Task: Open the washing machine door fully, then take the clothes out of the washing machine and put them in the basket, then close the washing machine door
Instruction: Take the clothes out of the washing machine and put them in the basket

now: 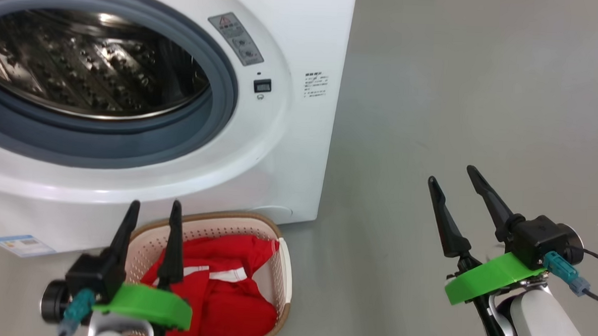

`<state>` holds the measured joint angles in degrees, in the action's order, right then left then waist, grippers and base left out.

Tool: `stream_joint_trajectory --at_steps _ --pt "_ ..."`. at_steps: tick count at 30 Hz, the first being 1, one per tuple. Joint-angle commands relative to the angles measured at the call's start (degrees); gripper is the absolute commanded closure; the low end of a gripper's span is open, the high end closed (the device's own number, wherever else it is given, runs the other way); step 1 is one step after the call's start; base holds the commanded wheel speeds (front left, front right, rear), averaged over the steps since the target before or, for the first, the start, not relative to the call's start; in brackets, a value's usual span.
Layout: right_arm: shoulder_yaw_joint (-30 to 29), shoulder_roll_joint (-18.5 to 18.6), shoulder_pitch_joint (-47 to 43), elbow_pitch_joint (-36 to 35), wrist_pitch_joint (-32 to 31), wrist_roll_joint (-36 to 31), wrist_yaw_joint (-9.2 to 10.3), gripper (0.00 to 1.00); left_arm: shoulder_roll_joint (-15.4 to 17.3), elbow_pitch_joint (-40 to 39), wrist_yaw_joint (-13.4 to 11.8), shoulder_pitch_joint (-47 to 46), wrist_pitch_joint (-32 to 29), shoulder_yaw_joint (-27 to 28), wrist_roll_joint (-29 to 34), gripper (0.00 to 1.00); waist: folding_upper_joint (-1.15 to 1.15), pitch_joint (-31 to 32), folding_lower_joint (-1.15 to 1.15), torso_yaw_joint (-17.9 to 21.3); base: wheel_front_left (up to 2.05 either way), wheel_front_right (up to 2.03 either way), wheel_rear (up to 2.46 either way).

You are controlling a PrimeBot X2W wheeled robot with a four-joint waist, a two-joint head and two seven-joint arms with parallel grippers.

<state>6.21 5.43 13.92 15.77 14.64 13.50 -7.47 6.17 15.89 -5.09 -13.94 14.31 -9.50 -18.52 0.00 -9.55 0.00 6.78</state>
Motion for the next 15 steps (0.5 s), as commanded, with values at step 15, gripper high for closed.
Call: stream_joint_trajectory --at_steps 15 --pt "-0.8 -0.8 -5.0 -1.5 0.4 -1.9 -0.02 0.0 3.2 -14.1 -4.3 14.2 -0.4 4.4 1.5 0.0 0.0 7.0 0.0 0.7 0.0 0.0 0.0"
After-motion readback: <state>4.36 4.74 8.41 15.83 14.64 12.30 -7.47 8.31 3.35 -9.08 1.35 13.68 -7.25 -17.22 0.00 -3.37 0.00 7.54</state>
